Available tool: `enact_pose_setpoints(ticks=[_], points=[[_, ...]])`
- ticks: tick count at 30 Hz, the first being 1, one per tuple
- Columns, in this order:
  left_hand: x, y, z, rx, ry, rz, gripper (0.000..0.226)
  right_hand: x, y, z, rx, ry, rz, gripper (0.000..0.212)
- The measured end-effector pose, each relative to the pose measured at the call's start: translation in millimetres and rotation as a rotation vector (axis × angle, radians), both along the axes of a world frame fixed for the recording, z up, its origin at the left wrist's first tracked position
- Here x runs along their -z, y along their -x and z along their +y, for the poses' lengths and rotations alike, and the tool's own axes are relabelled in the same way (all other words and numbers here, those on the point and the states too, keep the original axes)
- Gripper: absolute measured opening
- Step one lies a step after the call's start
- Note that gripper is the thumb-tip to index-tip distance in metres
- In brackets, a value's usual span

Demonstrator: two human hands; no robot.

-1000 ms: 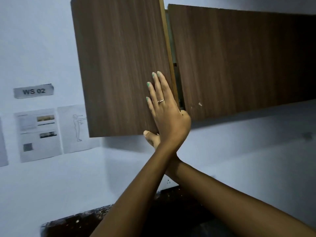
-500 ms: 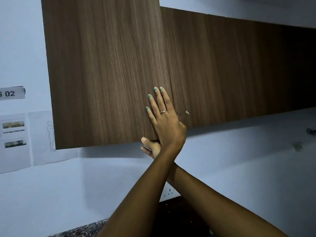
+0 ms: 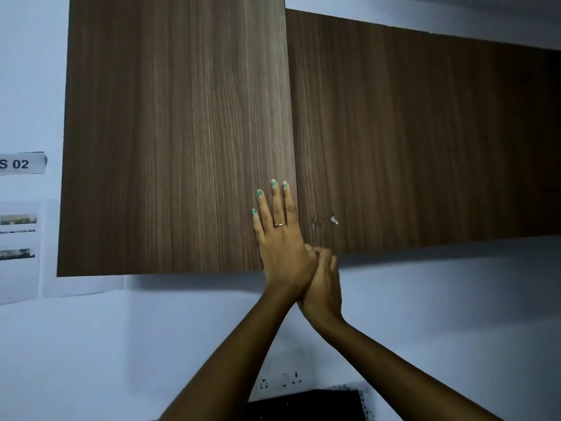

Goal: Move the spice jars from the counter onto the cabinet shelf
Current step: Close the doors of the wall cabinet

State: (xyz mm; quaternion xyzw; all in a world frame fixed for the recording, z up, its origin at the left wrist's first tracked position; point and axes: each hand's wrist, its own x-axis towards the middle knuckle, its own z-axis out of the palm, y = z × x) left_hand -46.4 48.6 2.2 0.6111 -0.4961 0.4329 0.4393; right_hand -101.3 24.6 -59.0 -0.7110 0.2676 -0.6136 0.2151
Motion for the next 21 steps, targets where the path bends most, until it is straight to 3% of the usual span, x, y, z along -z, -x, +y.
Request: enact_pose_setpoints(ticks=[4,7,21], points=[[1.7,-11.1,-13.8,-0.046,-0.012,-0.087,0.082,-10.1,5.2,-20.8,0.302,0.36,0.098,0.068],[5.4,-23.1,-20.4,-0.074,-0.046,-0.172,0.065,-10.2,4.7,-37.4,0.261,0.527,0.243,0.081],[5.3,-57.8,-73.0,-0.212,-0.164,-0.319,0.062,-16.4,-20.1,-111.6,0.372,0.611,0.484,0.092]])
